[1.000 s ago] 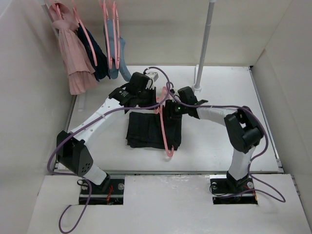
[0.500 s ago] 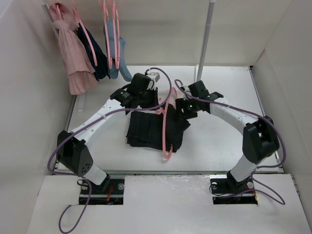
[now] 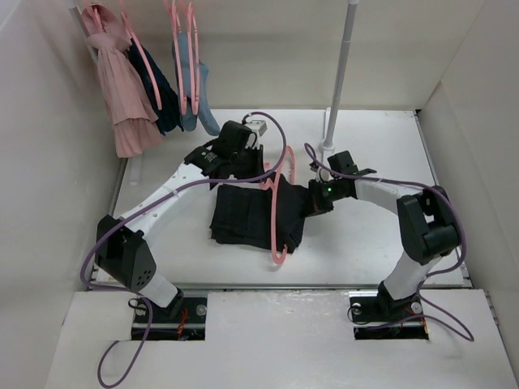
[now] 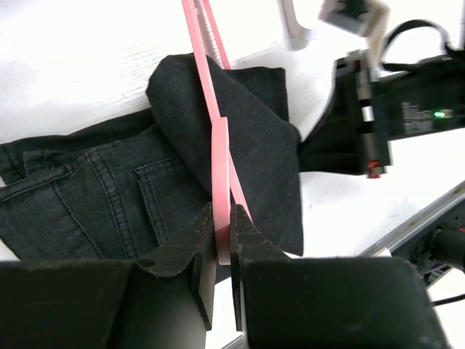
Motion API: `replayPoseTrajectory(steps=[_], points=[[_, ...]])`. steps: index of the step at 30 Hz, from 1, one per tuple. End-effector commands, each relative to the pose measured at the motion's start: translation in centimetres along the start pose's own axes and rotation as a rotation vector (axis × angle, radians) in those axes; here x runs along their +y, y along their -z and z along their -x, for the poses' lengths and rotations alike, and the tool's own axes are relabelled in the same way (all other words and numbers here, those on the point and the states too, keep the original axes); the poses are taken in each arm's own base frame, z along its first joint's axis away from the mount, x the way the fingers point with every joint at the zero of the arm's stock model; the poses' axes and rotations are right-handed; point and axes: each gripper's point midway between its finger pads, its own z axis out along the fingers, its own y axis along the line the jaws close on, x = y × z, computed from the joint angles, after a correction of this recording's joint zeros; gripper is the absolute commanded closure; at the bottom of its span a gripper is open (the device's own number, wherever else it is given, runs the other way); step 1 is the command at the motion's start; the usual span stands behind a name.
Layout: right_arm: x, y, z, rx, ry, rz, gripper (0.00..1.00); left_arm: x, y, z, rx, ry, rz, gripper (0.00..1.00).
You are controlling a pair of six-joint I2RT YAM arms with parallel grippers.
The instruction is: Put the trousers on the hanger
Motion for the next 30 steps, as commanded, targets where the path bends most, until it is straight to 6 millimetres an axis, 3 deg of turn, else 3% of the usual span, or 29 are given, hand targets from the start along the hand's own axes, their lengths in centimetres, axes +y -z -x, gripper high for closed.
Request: replayPoseTrajectory(steps=[1, 4, 5, 8, 9, 12, 14, 17, 19, 21, 22, 24, 26, 30], points=[[3.9, -0.8, 1.6, -0.053, 0.066, 0.209, 1.00, -1.5, 0.8, 2.2, -0.058, -0.026, -0.052, 1.00], [5.5, -2.6, 2.8, -0.060, 0.087, 0.245, 1.00, -2.7, 1.0, 1.7, -0.033, -0.029, -0.117, 1.00], [7.3, -3.2, 3.5, -0.057, 0.136, 0.278, 1.00, -3.4, 1.2, 2.2, -0.044, -0.034, -0.150, 1.00], [9.2, -5.8, 3.8, -0.011, 0.143, 0.329, 1.00, -5.1, 1.4, 2.2, -0.028, -0.022, -0.240, 1.00], [10.5, -6.0, 5.1, -0.036, 0.174, 0.352, 1.00, -5.3, 1.5, 2.1, -0.022, -0.023, -0.256, 1.00], [12.5, -6.8, 5.7, -0.028, 0.209, 0.384, 1.00, -5.8, 1.6, 2.2, -0.024, -0.028, -0.283, 1.00], [12.4, -7.4, 5.3, -0.014, 0.216, 0.383, 1.00, -5.7, 1.3, 2.6, -0.035, -0.029, -0.274, 1.00], [10.8, -7.2, 4.5, -0.009, 0.179, 0.353, 1.00, -5.4, 0.9, 2.5, -0.029, -0.017, -0.259, 1.00], [7.6, -6.5, 3.5, -0.013, 0.106, 0.293, 0.89, -5.0, 0.7, 2.8, -0.041, -0.015, -0.231, 1.00], [6.5, -4.8, 3.4, -0.053, 0.089, 0.254, 0.72, -4.6, 0.6, 2.9, -0.049, -0.013, -0.211, 1.00], [4.6, -4.3, 2.9, -0.066, 0.059, 0.204, 0.50, -4.6, 0.6, 2.9, -0.049, -0.013, -0.211, 1.00], [3.6, -3.0, 2.3, -0.070, 0.073, 0.160, 0.34, -4.3, 0.2, 2.6, -0.036, -0.009, -0.195, 1.00], [2.6, -2.4, 1.8, -0.062, 0.087, 0.107, 0.25, -4.1, 0.2, 2.7, -0.041, -0.008, -0.183, 1.00], [2.2, -1.1, 0.1, -0.019, 0.144, 0.065, 0.22, -3.6, -0.3, 2.7, -0.042, -0.005, -0.159, 1.00]])
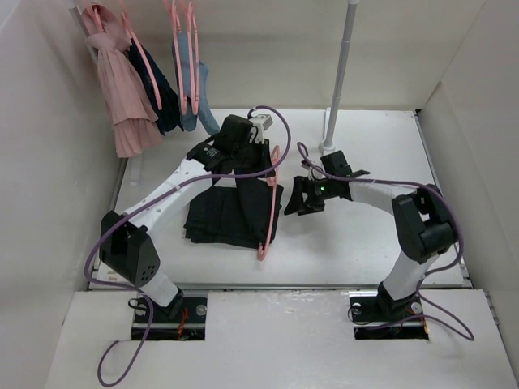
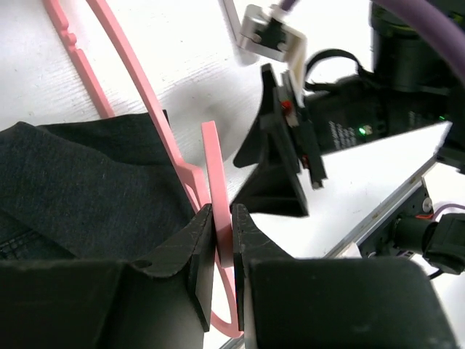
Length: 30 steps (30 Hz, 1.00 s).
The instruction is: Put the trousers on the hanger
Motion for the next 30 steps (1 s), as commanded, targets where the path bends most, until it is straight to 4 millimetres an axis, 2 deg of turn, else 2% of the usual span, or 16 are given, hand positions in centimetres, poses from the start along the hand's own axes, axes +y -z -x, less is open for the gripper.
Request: replayPoseTrajectory(steps=[1, 5, 6, 8, 9, 10, 13, 16, 19, 20, 22, 23, 25, 26, 27, 30], points=[[1.1, 1.6, -1.2, 0.013, 0.121, -0.016, 0.22, -1.0, -0.1, 1.1, -0.030, -0.010, -0.023, 1.00], [4.6, 2.3, -2.3, 0.013, 0.188, 0.077, 0.22, -0.7, -0.3, 1.4, -0.037, -0.010, -0.004, 1.00], [5.8, 1.9, -2.6, 0.014, 0.206, 0.082, 0.19, -0.7, -0.3, 1.4, -0.037, -0.010, -0.004, 1.00], [8.0, 1.4, -1.8, -0.027, 0.199, 0.129, 0.17, -0.6, -0.8, 1.5, -0.032, -0.008, -0.002, 1.00], [9.2, 0.7, -2.5, -0.008, 0.202, 0.163, 0.17, -0.8, -0.6, 1.9, -0.041, -0.011, -0.006, 1.00], [10.2, 0.3, -1.7, -0.020, 0.209, 0.173, 0.17, -0.8, -0.8, 2.1, -0.043, -0.011, -0.007, 1.00], [9.2, -1.9, -1.0, -0.005, 0.126, 0.088, 0.17, -0.7, -1.0, 2.4, -0.046, -0.011, 0.002, 1.00], [8.7, -3.4, -0.1, 0.002, 0.081, 0.085, 0.23, -0.9, -1.1, 2.2, -0.046, -0.026, 0.004, 1.00], [8.1, -3.9, 0.1, 0.003, 0.048, 0.051, 0.69, -0.4, -1.6, 1.7, -0.028, -0.040, 0.012, 1.00], [7.4, -3.5, 0.8, -0.014, 0.022, 0.043, 0.98, -0.3, -1.6, 1.7, -0.028, -0.053, 0.012, 1.00], [6.7, -2.9, 0.3, -0.014, 0.008, 0.062, 1.00, 0.1, -1.1, 1.6, -0.027, -0.090, 0.034, 0.87], [7.5, -2.3, -0.4, 0.015, 0.008, 0.131, 1.00, 0.7, -1.0, 1.9, -0.032, -0.150, 0.060, 0.77], [6.8, -1.7, -1.0, 0.039, 0.039, 0.179, 1.00, 1.4, -0.2, 1.8, -0.021, -0.224, 0.093, 0.52], [7.0, -1.3, -1.1, 0.047, 0.056, 0.207, 1.00, 1.6, -0.2, 1.7, -0.011, -0.266, 0.096, 0.47], [6.9, -0.8, -1.3, 0.061, 0.057, 0.244, 1.00, 1.5, 0.6, 2.4, -0.031, -0.368, 0.091, 0.42], [6.4, -0.3, -1.6, 0.078, 0.079, 0.303, 1.00, -0.4, 2.6, 2.2, -0.052, -0.551, -0.047, 0.29]])
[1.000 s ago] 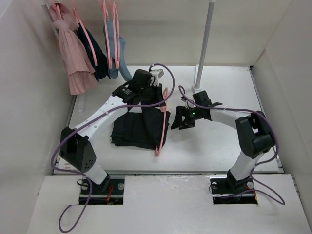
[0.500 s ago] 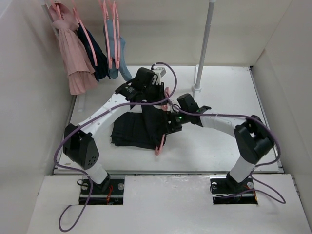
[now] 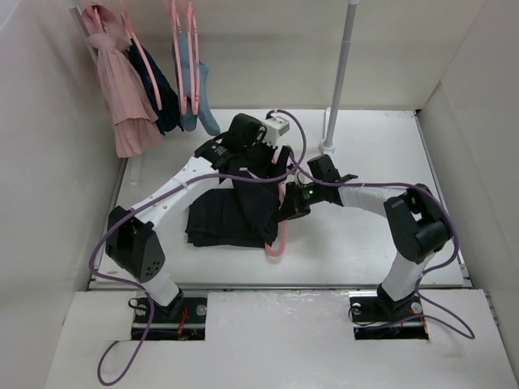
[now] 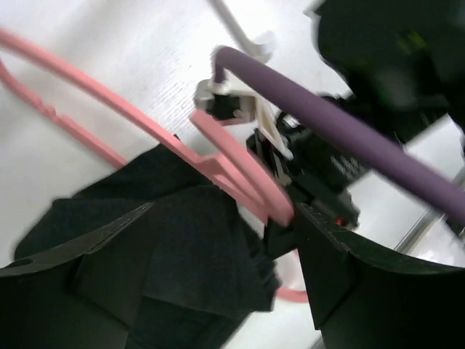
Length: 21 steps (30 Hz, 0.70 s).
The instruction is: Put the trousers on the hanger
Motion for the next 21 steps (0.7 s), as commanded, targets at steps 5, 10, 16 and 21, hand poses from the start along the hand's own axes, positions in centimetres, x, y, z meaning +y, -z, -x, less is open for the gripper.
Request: replayPoseTrajectory(steps=[5, 10, 16, 21], points=[[-0.5, 2.6, 1.5, -0.028, 0.077, 0.141, 1.00, -0.4, 3.3, -2.6, 0.011, -0.609, -0.177, 0.22], [-1.6, 3.3, 1.5, -0.044, 0.053, 0.135, 1.00, 2.3, -0.7, -7.6, 0.212, -0.720, -0.096, 0.15], [-2.5, 3.2, 1.1, -0.043, 0.031, 0.120, 1.00, 1.6, -4.1, -9.6, 0.204, -0.828, -0.085, 0.01], [-2.8, 3.1, 0.9, -0.042, 0.023, 0.110, 1.00, 2.2, -6.0, -11.4, 0.293, -0.821, -0.118, 0.01]])
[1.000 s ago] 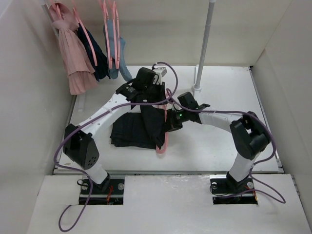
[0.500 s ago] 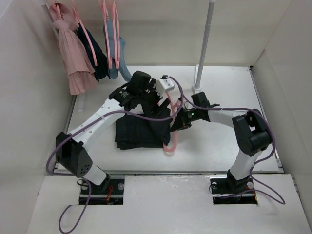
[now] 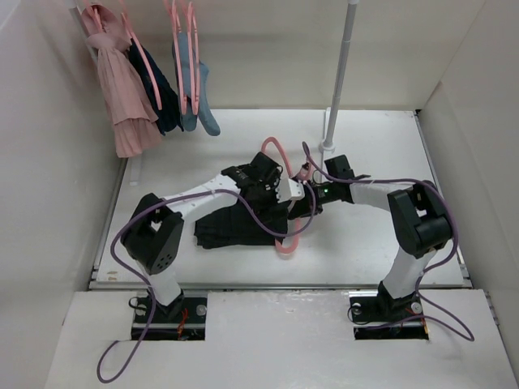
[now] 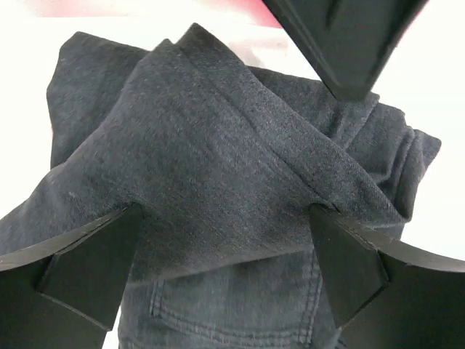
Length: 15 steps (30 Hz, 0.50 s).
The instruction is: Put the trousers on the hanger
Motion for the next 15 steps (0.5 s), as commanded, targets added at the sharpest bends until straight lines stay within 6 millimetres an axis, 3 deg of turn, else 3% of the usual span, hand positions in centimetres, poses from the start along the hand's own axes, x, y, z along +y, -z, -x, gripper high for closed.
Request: replayPoseTrajectory(steps=[1, 3, 4, 5, 6, 7, 8, 11, 12, 14, 15], points=[[0.0, 0.4, 0.3, -0.023, 0.057, 0.027, 1.00, 0.7, -0.1, 1.5, -0.030, -0.050, -0.006, 0.01], [-0.3, 0.4, 0.1, -0.023, 0.049, 0.016, 1.00, -0.6, -0.3, 1.4, -0.044, -0.082, -0.051, 0.01], [-0.1, 0.5, 0.2, -0.027, 0.056, 0.018, 1.00, -1.3, -0.8, 0.4, -0.023, -0.076, -0.069, 0.07], [-0.4, 0.7, 0.1, -0.030, 0.045, 0.013, 1.00, -2.0, -1.0, 0.4, -0.018, -0.086, -0.082, 0.20], [-0.5, 0.7, 0.1, -0.030, 0.045, 0.013, 1.00, -2.2, -0.9, 0.0, 0.001, -0.073, -0.086, 0.47], [-0.5, 0.7, 0.1, -0.030, 0.045, 0.013, 1.00, -2.2, -1.1, -0.2, 0.008, -0.071, -0.091, 0.47], [-0.8, 0.9, -0.1, -0.033, 0.032, 0.009, 1.00, -2.6, -0.8, -0.7, 0.031, -0.065, -0.110, 0.66], [-1.8, 1.4, 0.2, -0.056, 0.012, -0.018, 1.00, -2.4, 0.9, -2.0, 0.050, 0.002, -0.111, 0.87], [-2.0, 1.8, 0.3, -0.068, 0.006, -0.021, 1.00, -1.8, 2.5, -1.7, 0.018, 0.017, -0.074, 1.00], [-2.7, 2.1, 0.7, -0.090, -0.001, -0.054, 1.00, -0.8, 4.5, -2.7, 0.009, 0.040, -0.012, 1.00], [-2.9, 2.1, 0.4, -0.086, -0.009, -0.056, 1.00, -1.7, 4.9, -3.9, 0.023, 0.033, -0.012, 1.00]])
